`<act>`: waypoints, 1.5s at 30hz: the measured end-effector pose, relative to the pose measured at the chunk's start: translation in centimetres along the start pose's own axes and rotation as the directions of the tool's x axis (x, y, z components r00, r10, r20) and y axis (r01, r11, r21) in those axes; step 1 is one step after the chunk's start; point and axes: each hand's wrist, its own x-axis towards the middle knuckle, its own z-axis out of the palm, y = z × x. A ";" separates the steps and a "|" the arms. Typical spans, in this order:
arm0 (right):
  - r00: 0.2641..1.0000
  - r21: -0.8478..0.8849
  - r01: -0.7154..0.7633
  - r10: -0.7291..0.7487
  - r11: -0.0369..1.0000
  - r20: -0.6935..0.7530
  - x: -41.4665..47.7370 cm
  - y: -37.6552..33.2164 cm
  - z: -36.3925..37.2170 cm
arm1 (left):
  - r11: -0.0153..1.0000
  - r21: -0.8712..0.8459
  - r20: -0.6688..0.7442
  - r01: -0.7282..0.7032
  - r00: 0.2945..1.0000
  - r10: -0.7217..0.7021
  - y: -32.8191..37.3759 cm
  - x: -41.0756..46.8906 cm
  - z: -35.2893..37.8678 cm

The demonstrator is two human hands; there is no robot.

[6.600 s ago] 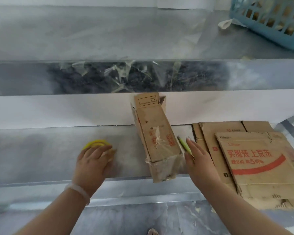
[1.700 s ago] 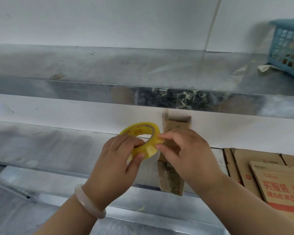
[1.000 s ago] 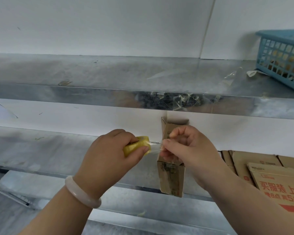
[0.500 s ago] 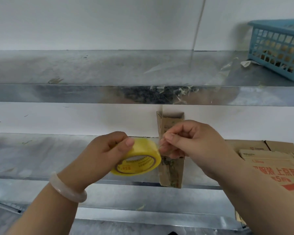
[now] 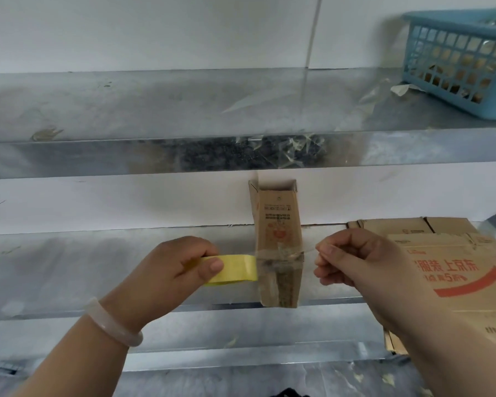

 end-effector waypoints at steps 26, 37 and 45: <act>0.923 0.358 -0.366 0.384 0.859 0.023 3.5 7.0 0.3 | 0.950 0.288 -0.006 0.123 0.992 -0.126 -1.2 4.1 4.1; 0.860 0.440 -0.499 0.487 0.746 0.149 4.4 8.7 1.5 | 0.953 0.291 0.100 0.090 0.987 -0.124 -2.5 4.8 5.1; 0.872 0.215 -0.490 0.476 0.845 0.120 5.0 9.5 0.2 | 0.963 0.251 0.082 0.093 0.990 -0.117 -2.9 5.0 5.1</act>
